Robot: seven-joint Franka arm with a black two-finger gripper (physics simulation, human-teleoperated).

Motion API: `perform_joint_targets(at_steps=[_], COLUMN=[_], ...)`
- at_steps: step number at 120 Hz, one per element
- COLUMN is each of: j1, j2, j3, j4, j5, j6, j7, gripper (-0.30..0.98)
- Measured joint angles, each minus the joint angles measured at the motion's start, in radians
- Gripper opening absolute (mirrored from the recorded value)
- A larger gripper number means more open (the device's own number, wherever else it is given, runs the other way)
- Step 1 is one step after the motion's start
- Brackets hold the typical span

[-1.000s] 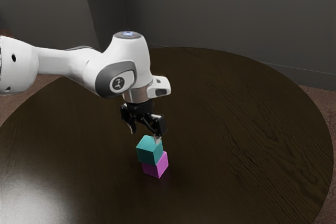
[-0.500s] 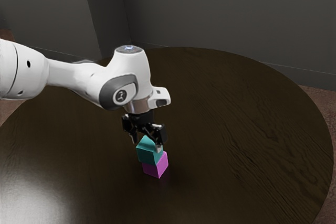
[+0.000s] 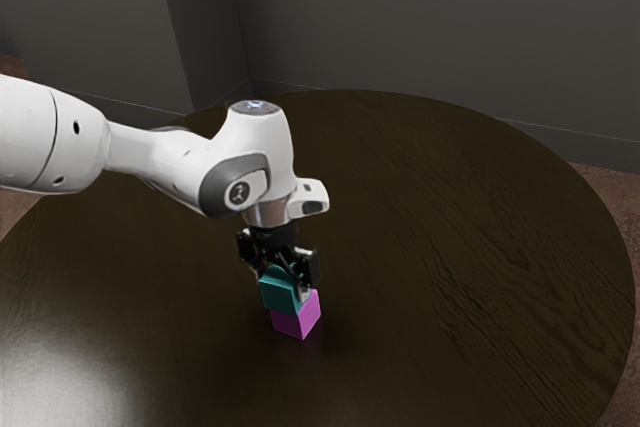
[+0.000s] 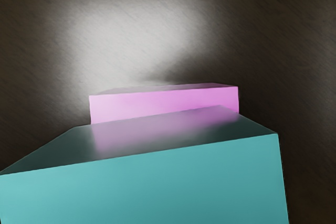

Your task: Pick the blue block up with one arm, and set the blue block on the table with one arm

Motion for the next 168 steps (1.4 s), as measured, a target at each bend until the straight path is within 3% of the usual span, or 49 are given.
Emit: perform_joint_targets(at_steps=[19,42,68,88,115,140,168], j1=[0.0,-0.01,-0.055,-0.096,-0.1,-0.1,-0.099], j2=[0.004,0.002,0.123,0.276,0.346,0.352,0.225], j3=[0.0,-0.003,-0.007,-0.001,0.001,0.0,-0.001], j4=[0.0,0.012,0.266,0.424,0.482,0.484,0.472], j5=[0.0,0.008,0.034,0.052,0.056,0.047,0.051], j6=[0.002,0.002,-0.055,-0.1,-0.129,-0.133,-0.154], j7=[0.001,-0.002,-0.007,-0.007,-0.005,-0.002,0.0], gripper=[0.46,0.38,0.38,0.38,0.39,0.56,0.64])
